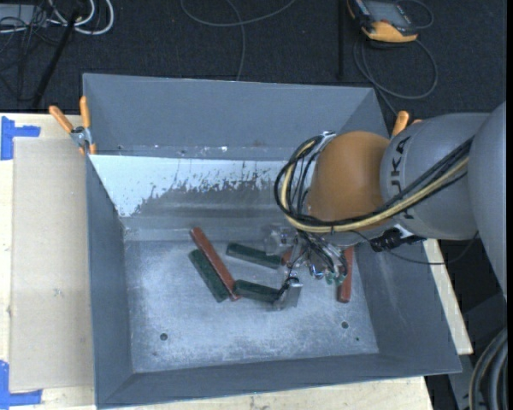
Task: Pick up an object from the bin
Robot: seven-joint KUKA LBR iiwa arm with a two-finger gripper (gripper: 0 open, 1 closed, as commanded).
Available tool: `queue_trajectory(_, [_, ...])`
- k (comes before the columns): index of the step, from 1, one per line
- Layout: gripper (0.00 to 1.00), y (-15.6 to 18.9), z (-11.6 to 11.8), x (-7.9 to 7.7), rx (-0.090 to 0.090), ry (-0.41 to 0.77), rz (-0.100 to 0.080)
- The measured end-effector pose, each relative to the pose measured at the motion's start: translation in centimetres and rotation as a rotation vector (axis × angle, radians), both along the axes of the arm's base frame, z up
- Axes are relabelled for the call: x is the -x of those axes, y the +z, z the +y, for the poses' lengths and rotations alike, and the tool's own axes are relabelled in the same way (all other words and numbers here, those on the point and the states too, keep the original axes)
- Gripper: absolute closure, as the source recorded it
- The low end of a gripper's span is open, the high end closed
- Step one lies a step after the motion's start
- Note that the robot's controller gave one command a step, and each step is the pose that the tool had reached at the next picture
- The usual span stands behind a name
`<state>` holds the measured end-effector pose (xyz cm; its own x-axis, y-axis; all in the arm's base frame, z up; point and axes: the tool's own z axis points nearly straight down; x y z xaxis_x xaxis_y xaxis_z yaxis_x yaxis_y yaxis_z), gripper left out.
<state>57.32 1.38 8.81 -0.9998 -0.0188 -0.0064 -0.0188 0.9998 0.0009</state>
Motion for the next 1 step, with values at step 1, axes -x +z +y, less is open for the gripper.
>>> queue_trajectory(1, [0.00, -1.48, -1.18, 4.48, 0.000, -0.102, 0.009])
